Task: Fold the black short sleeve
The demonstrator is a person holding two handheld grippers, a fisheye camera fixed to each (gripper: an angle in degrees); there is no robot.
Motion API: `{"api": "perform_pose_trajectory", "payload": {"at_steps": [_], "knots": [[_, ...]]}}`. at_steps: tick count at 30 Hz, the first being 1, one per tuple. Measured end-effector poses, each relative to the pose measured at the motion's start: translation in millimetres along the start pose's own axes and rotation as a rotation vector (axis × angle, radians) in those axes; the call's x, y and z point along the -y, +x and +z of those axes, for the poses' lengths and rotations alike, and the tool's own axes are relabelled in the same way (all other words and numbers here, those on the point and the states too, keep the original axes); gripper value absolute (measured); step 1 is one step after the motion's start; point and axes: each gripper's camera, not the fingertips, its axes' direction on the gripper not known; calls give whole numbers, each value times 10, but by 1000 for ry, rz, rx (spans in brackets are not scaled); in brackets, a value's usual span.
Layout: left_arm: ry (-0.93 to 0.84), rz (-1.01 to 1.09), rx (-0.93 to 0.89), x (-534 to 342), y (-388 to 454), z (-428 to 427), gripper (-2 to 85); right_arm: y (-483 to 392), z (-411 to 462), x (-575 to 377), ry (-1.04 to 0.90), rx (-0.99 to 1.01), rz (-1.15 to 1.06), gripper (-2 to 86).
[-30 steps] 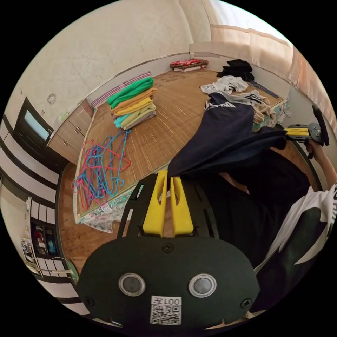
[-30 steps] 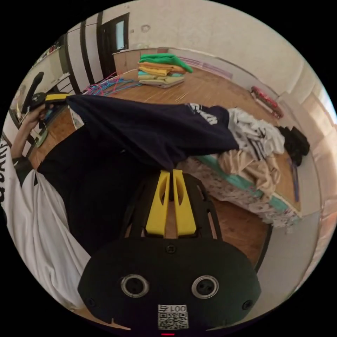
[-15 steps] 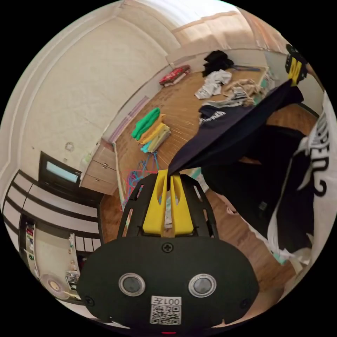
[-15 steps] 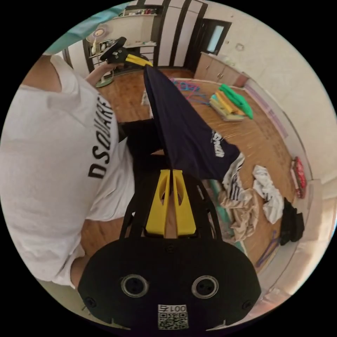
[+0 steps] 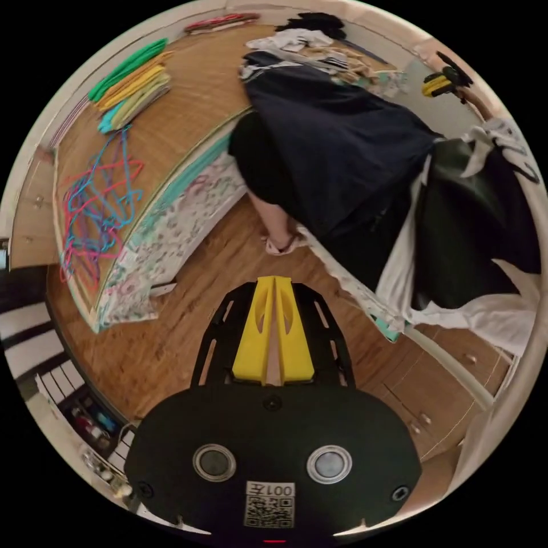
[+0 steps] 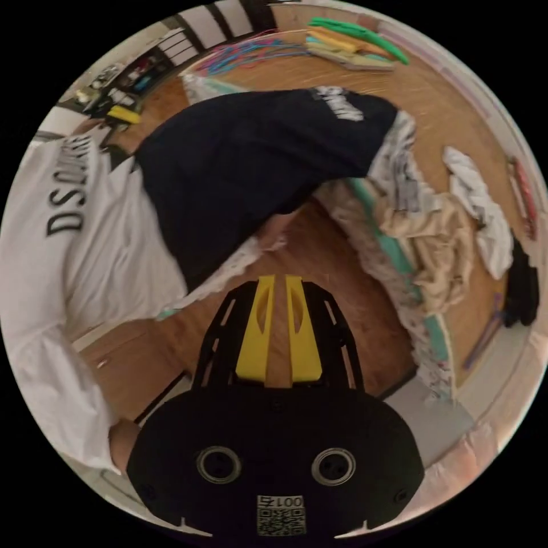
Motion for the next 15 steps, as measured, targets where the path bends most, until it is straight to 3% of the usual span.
{"api": "perform_pose_trajectory", "payload": {"at_steps": [3, 7, 11, 15], "knots": [[95, -84, 57, 302, -352, -99, -10, 416, -21, 384, 189, -200, 82, 72], [158, -70, 151, 1164, -584, -54, -10, 1116, 105, 1201, 459, -141, 203, 99], [191, -28, 206, 1940, -593, 1, -10, 1739, 380, 1901, 552, -167, 434, 136], [293, -25, 136, 2276, -594, -13, -10, 2117, 755, 2314, 466, -106, 504, 138]]}}
